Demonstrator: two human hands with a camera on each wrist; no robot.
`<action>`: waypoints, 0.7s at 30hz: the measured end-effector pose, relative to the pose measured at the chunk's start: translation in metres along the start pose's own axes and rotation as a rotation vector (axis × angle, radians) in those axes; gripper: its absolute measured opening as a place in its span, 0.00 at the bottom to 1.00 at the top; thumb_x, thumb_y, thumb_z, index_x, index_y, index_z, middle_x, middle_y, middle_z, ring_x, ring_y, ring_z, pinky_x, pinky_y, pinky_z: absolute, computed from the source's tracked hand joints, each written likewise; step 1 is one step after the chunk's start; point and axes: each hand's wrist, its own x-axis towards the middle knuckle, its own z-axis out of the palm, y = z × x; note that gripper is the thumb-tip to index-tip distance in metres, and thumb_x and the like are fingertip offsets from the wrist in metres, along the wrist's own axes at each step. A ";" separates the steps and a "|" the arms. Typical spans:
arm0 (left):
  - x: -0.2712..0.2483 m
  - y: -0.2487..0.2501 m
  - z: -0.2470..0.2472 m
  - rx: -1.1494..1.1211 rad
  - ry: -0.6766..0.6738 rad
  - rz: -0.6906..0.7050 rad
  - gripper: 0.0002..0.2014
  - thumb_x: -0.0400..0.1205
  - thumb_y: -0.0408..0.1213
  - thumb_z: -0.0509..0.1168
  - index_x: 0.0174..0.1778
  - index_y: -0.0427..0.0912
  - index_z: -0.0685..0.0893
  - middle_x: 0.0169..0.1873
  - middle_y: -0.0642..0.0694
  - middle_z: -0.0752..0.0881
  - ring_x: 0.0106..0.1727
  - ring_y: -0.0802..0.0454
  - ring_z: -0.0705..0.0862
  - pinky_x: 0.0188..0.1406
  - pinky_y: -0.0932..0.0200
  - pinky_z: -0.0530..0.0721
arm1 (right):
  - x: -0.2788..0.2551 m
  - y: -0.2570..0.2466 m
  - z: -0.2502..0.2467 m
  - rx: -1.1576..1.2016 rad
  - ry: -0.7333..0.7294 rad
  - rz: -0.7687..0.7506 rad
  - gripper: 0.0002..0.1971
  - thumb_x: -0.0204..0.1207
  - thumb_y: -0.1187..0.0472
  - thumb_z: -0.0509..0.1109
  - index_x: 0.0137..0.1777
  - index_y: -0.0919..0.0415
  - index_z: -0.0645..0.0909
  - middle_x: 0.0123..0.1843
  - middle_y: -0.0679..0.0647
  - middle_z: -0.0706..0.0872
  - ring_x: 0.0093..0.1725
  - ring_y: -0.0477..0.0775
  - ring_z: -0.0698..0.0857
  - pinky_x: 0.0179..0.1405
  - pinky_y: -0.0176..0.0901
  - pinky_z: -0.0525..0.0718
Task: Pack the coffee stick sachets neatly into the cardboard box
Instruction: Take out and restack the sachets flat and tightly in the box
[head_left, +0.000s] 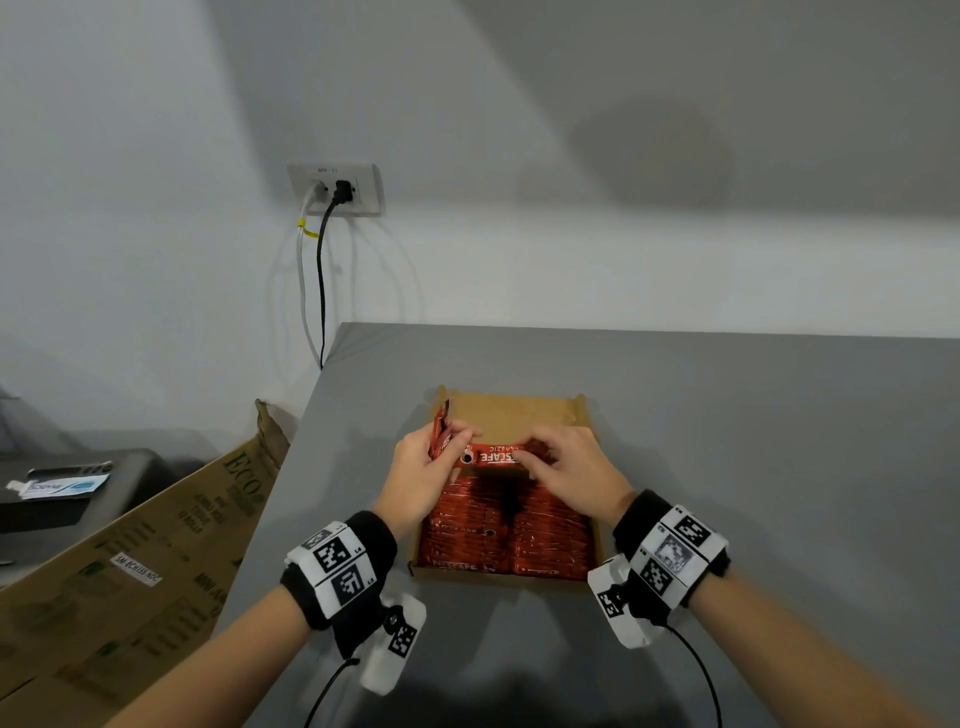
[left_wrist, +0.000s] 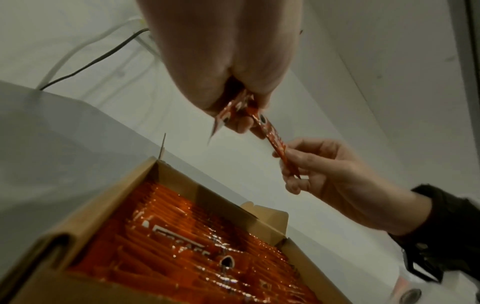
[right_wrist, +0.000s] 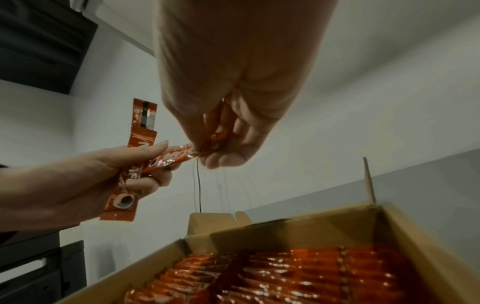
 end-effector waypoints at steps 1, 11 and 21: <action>0.000 0.000 -0.003 0.000 -0.039 -0.038 0.06 0.82 0.36 0.64 0.44 0.42 0.86 0.18 0.54 0.77 0.21 0.56 0.75 0.27 0.62 0.75 | 0.000 0.001 0.000 0.016 0.020 0.006 0.05 0.77 0.60 0.70 0.50 0.58 0.83 0.38 0.38 0.83 0.37 0.30 0.81 0.45 0.33 0.82; -0.002 0.008 0.008 0.042 -0.110 -0.087 0.05 0.76 0.32 0.71 0.36 0.44 0.87 0.20 0.56 0.84 0.19 0.61 0.78 0.25 0.68 0.77 | 0.000 -0.016 0.007 0.391 0.208 0.060 0.33 0.69 0.63 0.78 0.69 0.47 0.65 0.46 0.52 0.87 0.43 0.42 0.87 0.46 0.33 0.85; -0.004 0.004 0.014 0.056 -0.101 -0.036 0.07 0.81 0.34 0.66 0.39 0.36 0.85 0.24 0.45 0.86 0.25 0.53 0.86 0.31 0.64 0.84 | -0.009 -0.009 0.012 0.213 0.221 0.005 0.05 0.69 0.64 0.78 0.43 0.58 0.85 0.37 0.40 0.86 0.41 0.40 0.86 0.44 0.32 0.85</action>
